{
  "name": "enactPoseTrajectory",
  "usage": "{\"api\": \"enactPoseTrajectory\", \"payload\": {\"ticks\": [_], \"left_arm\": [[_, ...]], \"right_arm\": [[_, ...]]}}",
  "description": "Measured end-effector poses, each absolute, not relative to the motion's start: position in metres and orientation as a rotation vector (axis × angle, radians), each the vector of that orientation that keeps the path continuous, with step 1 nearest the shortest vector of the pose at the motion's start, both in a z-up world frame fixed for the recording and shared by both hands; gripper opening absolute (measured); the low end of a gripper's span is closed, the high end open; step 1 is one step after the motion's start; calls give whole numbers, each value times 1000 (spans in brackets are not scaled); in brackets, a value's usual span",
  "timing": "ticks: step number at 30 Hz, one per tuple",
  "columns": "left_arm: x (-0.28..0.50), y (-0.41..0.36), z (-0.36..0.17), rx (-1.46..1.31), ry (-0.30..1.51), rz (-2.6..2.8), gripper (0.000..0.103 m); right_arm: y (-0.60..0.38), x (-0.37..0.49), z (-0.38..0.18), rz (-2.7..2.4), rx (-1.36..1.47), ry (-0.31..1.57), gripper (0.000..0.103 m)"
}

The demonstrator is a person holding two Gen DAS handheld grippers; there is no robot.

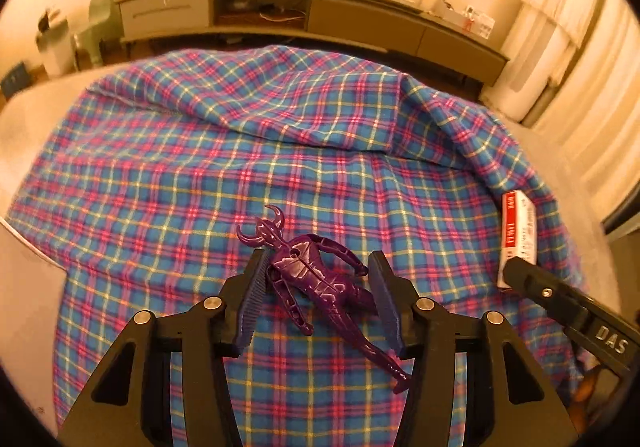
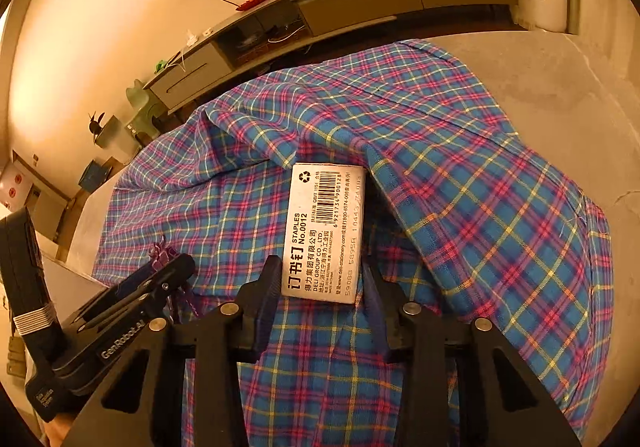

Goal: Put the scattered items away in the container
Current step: 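Grasp the purple toy figure with the left gripper while the right grasps the staples box, then lift the purple figure and staples box and carry both over the foam box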

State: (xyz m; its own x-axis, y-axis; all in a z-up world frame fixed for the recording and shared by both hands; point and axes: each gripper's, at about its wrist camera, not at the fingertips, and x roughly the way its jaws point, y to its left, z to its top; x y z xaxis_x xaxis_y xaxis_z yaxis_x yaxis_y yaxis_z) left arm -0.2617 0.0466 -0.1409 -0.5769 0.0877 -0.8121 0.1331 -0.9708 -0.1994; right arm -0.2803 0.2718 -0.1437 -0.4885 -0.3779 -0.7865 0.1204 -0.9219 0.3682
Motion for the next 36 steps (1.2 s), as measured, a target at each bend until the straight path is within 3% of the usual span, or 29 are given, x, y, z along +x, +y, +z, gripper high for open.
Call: {"api": "enactPoseTrajectory", "payload": {"ticks": [10,15,16,17,19,21,24,28,32,34,36], "left_arm": [[-240,25,-132,1424,585,-2733,53],[-224,21,-118,1406,546,-2751,53],[-221,21,-114,1398,530,-2761,53],[-217,21,-108,1391,514,-2772,53],[-209,21,-99,1372,487,-2789,53],[-202,22,-90,1360,461,-2809,53],[-190,22,-78,1341,422,-2825,53],[-173,17,-71,1342,422,-2837,53],[-158,10,-65,1355,438,-2841,53],[-152,8,-60,1347,436,-2860,53],[-147,7,-53,1341,424,-2877,53]], "right_arm": [[276,-274,-122,-2464,1353,-437,40],[280,-267,-104,-2472,1321,-469,40],[285,-264,-100,-2480,1313,-470,37],[287,-262,-95,-2496,1304,-466,28],[290,-258,-86,-2518,1282,-471,26],[292,-256,-79,-2513,1273,-465,18],[293,-255,-77,-2535,1271,-439,18],[287,-262,-88,-2502,1288,-441,25],[263,-277,-106,-2505,1324,-338,44],[248,-281,-117,-2503,1342,-263,55],[229,-280,-126,-2522,1347,-120,58]]}}
